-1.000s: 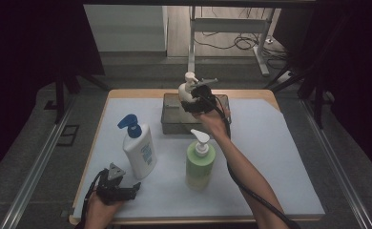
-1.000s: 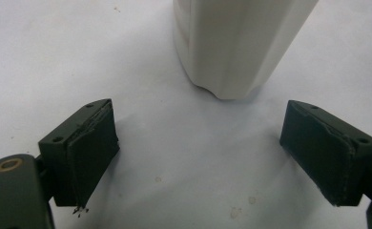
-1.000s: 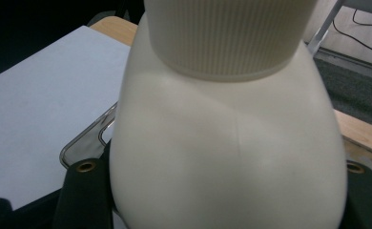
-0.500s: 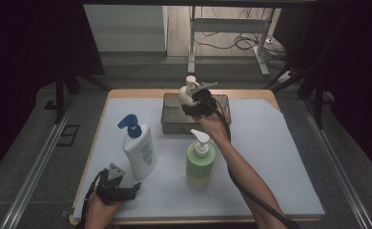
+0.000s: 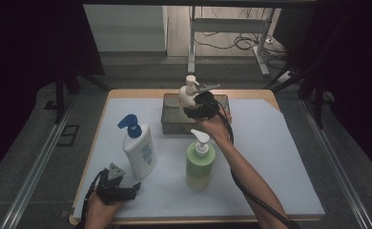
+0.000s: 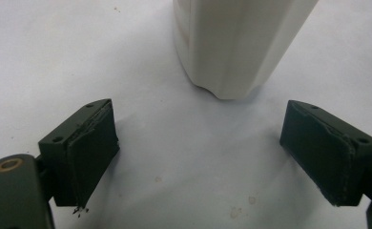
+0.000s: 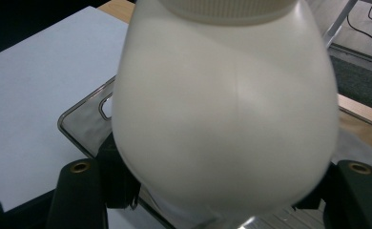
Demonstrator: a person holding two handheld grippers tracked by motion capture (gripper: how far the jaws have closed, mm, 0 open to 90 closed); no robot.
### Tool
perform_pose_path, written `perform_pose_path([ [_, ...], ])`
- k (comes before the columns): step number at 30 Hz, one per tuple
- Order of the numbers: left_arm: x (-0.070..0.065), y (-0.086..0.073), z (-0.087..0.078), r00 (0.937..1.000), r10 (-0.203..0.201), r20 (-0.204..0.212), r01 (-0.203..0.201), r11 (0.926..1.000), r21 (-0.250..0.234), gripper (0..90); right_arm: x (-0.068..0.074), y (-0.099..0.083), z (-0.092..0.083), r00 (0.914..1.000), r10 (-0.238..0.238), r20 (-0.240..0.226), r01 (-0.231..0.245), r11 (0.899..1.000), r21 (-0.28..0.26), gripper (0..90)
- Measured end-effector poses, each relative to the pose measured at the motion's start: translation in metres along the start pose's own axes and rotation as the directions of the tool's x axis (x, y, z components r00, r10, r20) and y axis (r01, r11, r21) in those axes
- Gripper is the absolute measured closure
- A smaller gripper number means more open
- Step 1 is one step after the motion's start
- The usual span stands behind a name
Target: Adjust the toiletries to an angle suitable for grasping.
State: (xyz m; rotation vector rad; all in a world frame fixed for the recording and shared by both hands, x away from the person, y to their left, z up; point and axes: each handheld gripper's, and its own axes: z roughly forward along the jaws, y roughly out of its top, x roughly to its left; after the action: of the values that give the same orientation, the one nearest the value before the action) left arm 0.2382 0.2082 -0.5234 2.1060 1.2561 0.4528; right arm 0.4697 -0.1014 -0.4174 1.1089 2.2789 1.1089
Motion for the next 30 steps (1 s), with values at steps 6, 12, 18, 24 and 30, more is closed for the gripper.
perform_pose_path([
  [6,0.0,0.0,0.0,1.0,0.0,0.0,0.0,1.0,0.0,12.0,-0.003,-0.005,-0.008,0.9999,-0.003,-0.013,0.003,1.0,-0.007,34.7],
  [12,0.0,0.0,0.0,1.0,0.0,0.0,0.0,1.0,-0.001,12.0,-0.006,-0.011,-0.016,0.9996,-0.005,-0.027,0.005,1.0,-0.012,36.1],
  [18,0.0,0.0,0.0,1.0,0.0,0.0,0.0,1.0,-0.001,12.0,-0.008,-0.017,-0.024,0.9992,-0.004,-0.041,0.003,1.0,-0.01,39.2],
  [24,0.0,0.0,0.0,1.0,-0.001,0.001,0.001,1.0,-0.001,12.0,-0.016,-0.026,-0.036,0.9987,0.014,-0.049,-0.014,1.0,-0.011,44.7],
  [30,0.0,0.0,0.0,1.0,-0.002,0.001,0.002,1.0,-0.001,12.0,-0.03,-0.033,-0.044,0.9977,0.042,-0.052,-0.043,0.999,-0.005,53.5],
])
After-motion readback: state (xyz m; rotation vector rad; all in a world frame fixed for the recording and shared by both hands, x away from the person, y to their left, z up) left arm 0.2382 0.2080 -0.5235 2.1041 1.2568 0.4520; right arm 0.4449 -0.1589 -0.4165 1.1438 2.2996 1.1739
